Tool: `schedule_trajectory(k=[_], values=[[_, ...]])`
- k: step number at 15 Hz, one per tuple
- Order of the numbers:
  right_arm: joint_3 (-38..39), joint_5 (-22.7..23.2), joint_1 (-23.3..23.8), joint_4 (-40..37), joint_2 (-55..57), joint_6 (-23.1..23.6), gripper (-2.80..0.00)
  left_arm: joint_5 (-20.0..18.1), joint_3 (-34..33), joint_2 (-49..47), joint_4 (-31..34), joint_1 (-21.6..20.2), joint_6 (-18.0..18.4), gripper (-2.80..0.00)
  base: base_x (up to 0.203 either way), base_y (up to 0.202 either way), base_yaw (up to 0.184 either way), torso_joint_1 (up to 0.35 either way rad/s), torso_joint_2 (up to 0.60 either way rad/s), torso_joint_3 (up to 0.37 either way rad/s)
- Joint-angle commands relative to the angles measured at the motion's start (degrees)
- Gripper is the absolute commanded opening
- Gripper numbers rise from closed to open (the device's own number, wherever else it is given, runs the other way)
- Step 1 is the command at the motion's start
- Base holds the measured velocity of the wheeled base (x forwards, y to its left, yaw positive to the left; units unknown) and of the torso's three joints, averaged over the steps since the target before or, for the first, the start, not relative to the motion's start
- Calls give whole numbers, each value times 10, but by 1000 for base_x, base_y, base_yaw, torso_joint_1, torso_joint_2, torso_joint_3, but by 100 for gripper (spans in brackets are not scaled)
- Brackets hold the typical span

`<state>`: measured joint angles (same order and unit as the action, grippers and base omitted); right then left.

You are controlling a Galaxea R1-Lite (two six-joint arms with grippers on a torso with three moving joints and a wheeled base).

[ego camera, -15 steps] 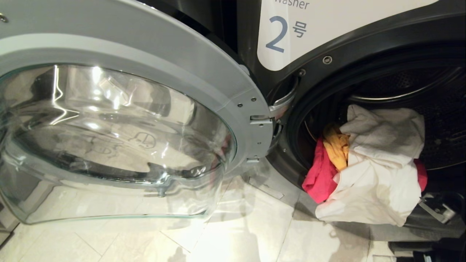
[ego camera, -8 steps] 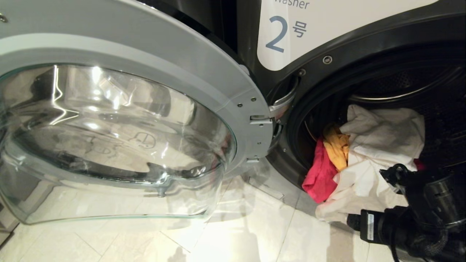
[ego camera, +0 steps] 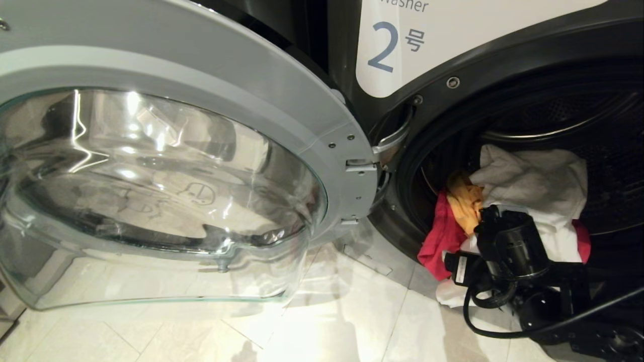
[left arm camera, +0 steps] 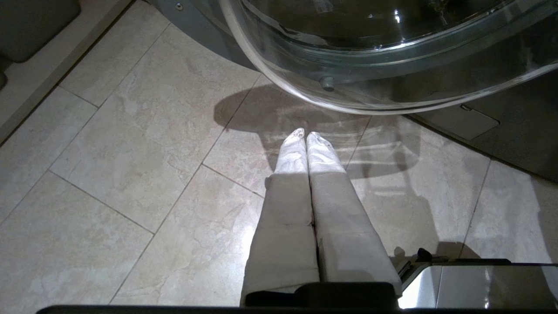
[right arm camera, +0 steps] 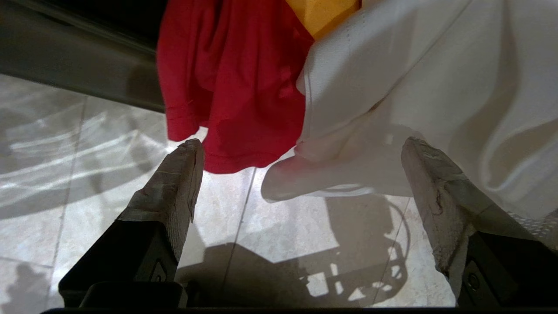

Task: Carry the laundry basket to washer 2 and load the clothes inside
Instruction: Place the clothes into the washing machine

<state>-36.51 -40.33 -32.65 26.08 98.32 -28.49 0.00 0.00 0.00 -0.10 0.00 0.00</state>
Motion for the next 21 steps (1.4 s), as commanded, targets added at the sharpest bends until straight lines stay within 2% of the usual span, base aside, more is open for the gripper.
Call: schedule_trajectory(k=[1, 11, 14, 15, 21], values=[[-9, -26, 6, 8, 68, 0, 0, 0, -1, 0, 0, 0, 0, -280, 0, 0, 0, 0, 0, 0], [-102, -50, 14, 14, 170, -21, 0, 0, -1, 0, -1, 0, 0, -280, 0, 0, 0, 0, 0, 0], [-124, -74, 17, 14, 187, -26, 0, 0, -1, 0, 0, 0, 0, -280, 0, 0, 0, 0, 0, 0], [-128, -77, 18, 14, 188, -26, -280, 0, -1, 0, 0, 0, 0, -280, 0, 0, 0, 0, 0, 0], [-131, -77, 23, 9, 183, -25, -280, 0, -1, 0, 0, 0, 0, -280, 0, 0, 0, 0, 0, 0]])
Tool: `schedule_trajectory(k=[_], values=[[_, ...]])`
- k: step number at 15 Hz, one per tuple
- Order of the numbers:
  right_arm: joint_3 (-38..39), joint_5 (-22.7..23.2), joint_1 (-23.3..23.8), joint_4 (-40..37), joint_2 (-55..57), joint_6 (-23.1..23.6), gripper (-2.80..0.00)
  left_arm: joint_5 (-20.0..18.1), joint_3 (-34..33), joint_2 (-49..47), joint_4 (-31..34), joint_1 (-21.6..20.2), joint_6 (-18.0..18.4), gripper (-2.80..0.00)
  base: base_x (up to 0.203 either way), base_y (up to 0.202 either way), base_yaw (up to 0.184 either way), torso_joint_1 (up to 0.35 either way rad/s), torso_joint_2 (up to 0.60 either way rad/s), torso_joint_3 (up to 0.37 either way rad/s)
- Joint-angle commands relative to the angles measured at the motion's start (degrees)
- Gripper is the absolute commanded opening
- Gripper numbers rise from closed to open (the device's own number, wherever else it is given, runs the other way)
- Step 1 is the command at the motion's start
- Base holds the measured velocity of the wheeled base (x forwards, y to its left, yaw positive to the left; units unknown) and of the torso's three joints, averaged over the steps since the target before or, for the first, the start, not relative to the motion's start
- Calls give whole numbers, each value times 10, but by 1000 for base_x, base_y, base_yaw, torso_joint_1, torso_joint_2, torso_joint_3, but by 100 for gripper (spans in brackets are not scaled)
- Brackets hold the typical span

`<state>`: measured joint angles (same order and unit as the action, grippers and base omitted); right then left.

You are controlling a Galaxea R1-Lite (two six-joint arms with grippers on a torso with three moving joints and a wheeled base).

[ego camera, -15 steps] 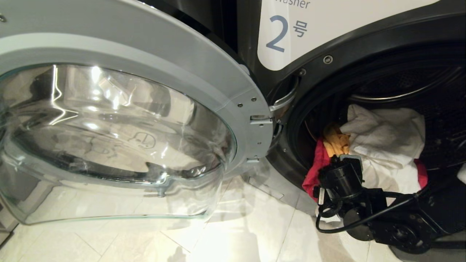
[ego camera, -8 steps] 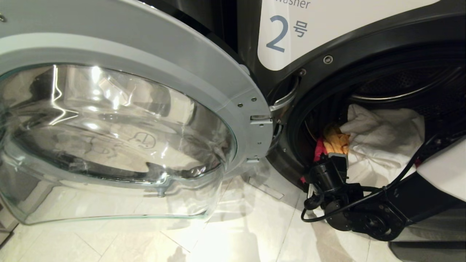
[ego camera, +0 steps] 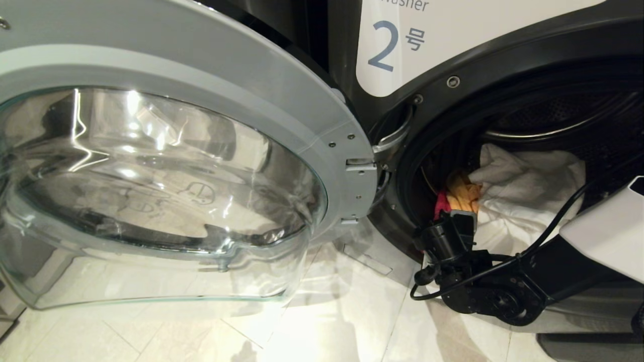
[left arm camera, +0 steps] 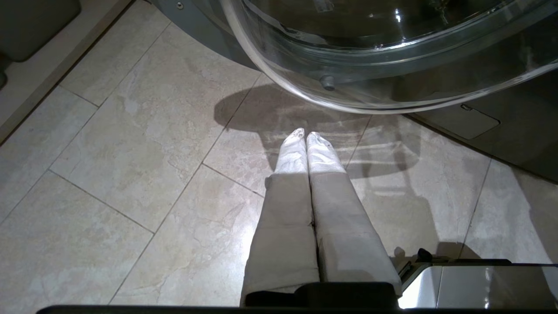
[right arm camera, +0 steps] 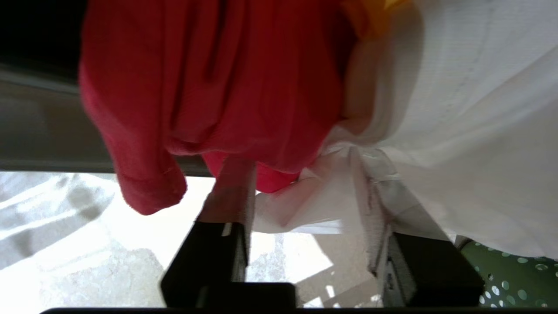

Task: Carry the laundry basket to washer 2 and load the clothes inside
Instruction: Place the clothes into the washing machine

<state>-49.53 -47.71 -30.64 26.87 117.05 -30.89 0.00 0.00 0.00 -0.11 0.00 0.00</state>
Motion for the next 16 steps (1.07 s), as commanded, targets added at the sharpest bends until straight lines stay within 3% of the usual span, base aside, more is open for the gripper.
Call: schedule_trajectory(k=[1, 10, 13, 16], values=[[0, -4, 3, 1, -9, 0, -280, 0, -1, 0, 0, 0, 0, -280, 0, 0, 0, 0, 0, 0], [-12, -12, 14, -6, -46, 24, -280, 0, -1, 0, -1, 0, 0, -280, 0, 0, 0, 0, 0, 0], [-78, -44, 39, -3, -44, 56, -280, 0, -1, 0, -1, 0, 0, -280, 0, 0, 0, 0, 0, 0], [-128, -108, 50, -1, -31, 81, -280, 0, -1, 0, 0, 0, 0, -280, 0, 0, 0, 0, 0, 0]])
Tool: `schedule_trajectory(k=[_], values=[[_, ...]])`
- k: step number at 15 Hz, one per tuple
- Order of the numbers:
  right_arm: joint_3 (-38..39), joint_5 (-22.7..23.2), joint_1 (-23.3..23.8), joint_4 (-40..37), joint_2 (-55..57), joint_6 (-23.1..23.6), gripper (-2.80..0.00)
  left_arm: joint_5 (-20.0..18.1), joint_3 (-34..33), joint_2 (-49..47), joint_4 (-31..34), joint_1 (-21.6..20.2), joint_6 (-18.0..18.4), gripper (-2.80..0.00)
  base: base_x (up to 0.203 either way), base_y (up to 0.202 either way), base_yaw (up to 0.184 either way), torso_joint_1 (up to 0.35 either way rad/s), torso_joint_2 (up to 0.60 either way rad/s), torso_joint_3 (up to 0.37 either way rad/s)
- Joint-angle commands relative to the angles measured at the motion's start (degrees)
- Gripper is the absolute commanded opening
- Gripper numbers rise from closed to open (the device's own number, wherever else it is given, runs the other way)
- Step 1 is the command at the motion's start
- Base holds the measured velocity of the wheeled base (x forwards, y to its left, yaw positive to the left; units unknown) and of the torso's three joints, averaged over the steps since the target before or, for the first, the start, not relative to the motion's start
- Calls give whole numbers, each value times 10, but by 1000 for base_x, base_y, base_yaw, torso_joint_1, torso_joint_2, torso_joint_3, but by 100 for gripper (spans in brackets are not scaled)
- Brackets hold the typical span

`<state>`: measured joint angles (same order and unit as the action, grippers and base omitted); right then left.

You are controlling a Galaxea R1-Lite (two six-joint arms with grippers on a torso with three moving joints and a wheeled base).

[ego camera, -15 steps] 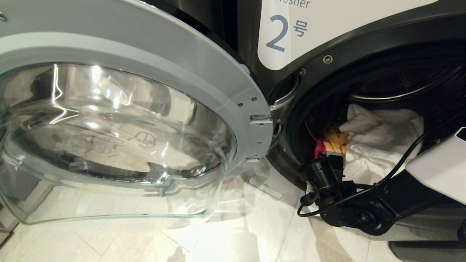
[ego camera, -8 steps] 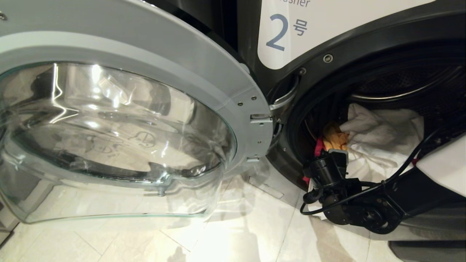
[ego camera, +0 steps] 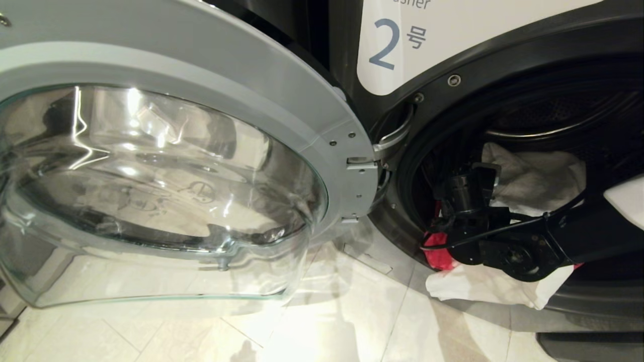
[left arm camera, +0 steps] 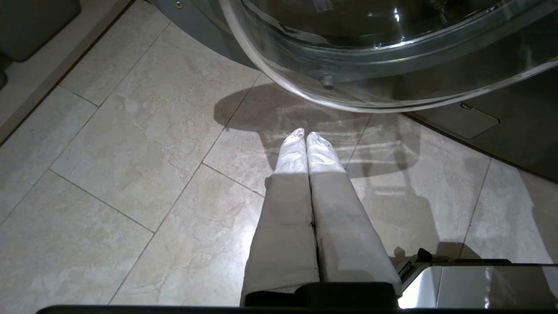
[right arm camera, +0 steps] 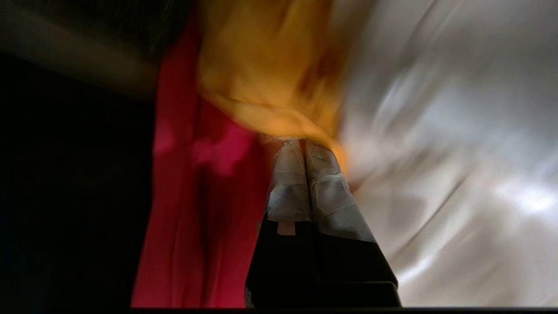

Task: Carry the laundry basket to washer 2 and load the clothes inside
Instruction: Place the clothes into the washing machine

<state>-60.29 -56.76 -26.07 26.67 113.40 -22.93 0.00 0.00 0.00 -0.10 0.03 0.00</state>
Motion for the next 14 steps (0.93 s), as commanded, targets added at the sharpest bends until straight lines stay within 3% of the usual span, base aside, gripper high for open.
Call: schedule_trajectory(k=[1, 9, 14], values=[[-21, -17, 7, 0, 5, 3, -280, 0, -1, 0, 0, 0, 0, -280, 0, 0, 0, 0, 0, 0], [-17, -8, 45, -2, -23, 33, -280, 0, -1, 0, 0, 0, 0, -280, 0, 0, 0, 0, 0, 0], [96, 108, 15, -6, -114, 21, -280, 0, -1, 0, 0, 0, 0, -280, 0, 0, 0, 0, 0, 0]])
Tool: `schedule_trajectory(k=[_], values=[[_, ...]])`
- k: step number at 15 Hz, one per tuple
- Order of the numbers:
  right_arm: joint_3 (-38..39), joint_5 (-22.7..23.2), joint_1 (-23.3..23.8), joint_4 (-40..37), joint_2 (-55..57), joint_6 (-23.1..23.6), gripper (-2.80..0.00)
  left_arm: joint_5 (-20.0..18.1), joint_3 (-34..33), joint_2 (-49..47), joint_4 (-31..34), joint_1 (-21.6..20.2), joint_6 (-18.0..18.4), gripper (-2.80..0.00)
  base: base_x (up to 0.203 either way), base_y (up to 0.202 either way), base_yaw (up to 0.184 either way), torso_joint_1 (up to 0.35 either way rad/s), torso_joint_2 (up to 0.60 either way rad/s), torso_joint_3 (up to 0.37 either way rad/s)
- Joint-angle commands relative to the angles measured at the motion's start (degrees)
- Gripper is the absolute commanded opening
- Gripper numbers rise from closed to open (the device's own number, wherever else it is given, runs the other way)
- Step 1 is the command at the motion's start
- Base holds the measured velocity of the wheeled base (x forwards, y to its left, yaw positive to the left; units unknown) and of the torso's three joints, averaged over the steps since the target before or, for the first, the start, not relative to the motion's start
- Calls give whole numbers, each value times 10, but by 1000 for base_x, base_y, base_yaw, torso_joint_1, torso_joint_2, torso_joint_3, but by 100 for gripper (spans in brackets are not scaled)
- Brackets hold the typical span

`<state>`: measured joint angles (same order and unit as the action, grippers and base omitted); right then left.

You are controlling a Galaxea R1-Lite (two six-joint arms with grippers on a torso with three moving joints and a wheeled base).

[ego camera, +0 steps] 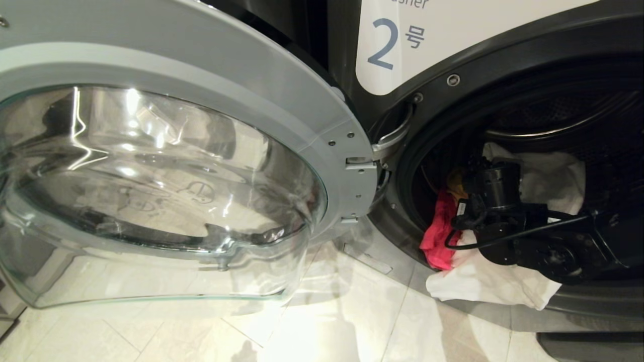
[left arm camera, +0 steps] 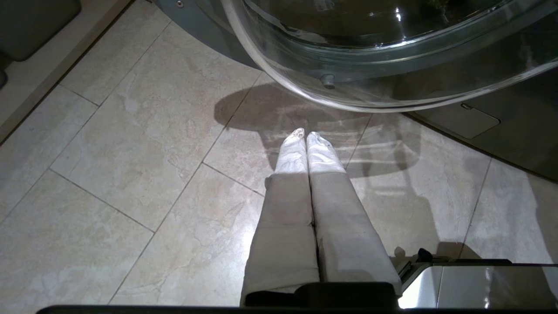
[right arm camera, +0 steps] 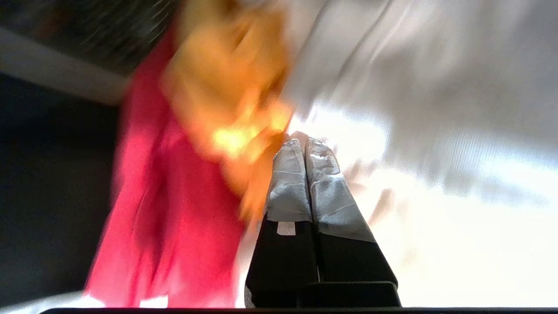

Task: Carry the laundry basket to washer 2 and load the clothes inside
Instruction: Place the clothes into the washing machine

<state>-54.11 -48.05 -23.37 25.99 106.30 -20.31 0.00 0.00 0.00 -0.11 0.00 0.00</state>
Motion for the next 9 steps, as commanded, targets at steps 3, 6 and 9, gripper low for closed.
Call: schedule_trajectory(k=[3, 6, 9], values=[[128, 104, -44, -21, -113, -20, -280, 0, -1, 0, 0, 0, 0, -280, 0, 0, 0, 0, 0, 0], [180, 168, -55, -71, -161, -29, 0, 0, -1, 0, 0, 0, 0, -280, 0, 0, 0, 0, 0, 0], [182, 168, -64, -74, -158, -49, 0, 0, -1, 0, 0, 0, 0, -280, 0, 0, 0, 0, 0, 0]])
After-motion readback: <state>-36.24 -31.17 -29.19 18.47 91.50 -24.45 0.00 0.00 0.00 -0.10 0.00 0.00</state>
